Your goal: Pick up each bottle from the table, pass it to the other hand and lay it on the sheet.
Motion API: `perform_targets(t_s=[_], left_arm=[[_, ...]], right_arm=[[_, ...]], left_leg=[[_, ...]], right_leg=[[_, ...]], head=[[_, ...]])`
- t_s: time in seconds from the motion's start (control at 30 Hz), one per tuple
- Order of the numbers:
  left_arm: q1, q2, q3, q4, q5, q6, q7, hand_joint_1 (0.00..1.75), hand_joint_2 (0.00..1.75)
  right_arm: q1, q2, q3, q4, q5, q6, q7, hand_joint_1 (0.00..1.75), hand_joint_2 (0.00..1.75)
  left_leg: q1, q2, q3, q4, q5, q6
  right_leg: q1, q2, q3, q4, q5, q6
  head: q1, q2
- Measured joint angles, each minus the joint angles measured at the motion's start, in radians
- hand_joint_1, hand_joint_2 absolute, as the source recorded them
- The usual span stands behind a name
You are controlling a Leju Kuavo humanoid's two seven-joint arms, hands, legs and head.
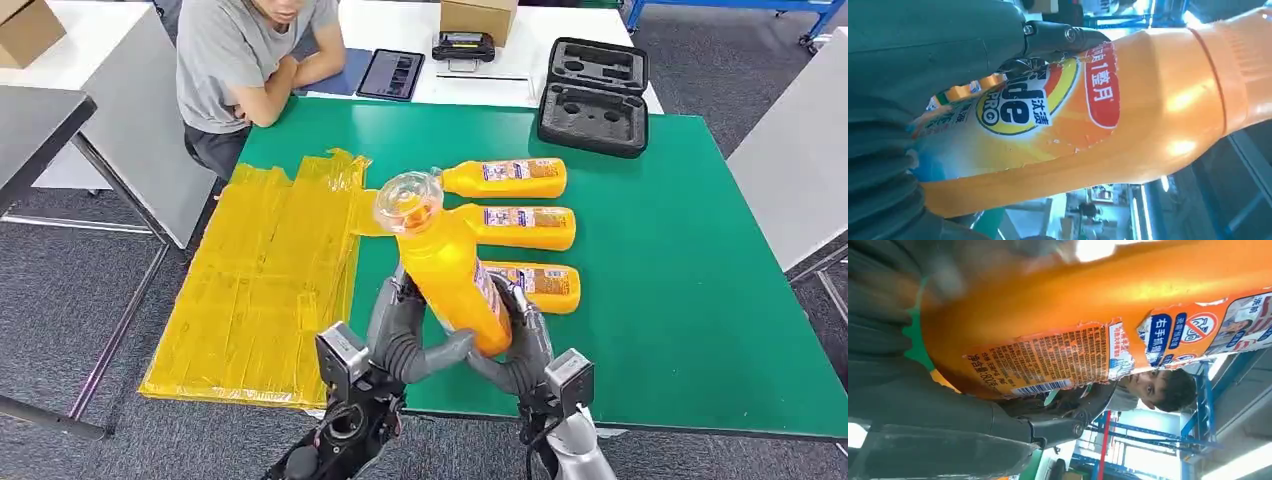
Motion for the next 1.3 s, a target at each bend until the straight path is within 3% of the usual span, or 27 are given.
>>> perform_targets(t_s=[1.3], left_arm=[[-0.038, 0.0, -0.01, 0.055, 0.014, 0.006, -0.001, 0.0, 1.75]], right_arm=[[-0.047, 0.013, 0.021, 0.056, -0.001, 0.021, 0.0, 1.75, 1.75]], left_leg=[[0.0, 0.0, 0.0, 0.0, 0.0, 0.0]], right_leg=[[0.0, 0.0, 0.0, 0.0, 0.0, 0.0]], head=[[0.0, 0.0]])
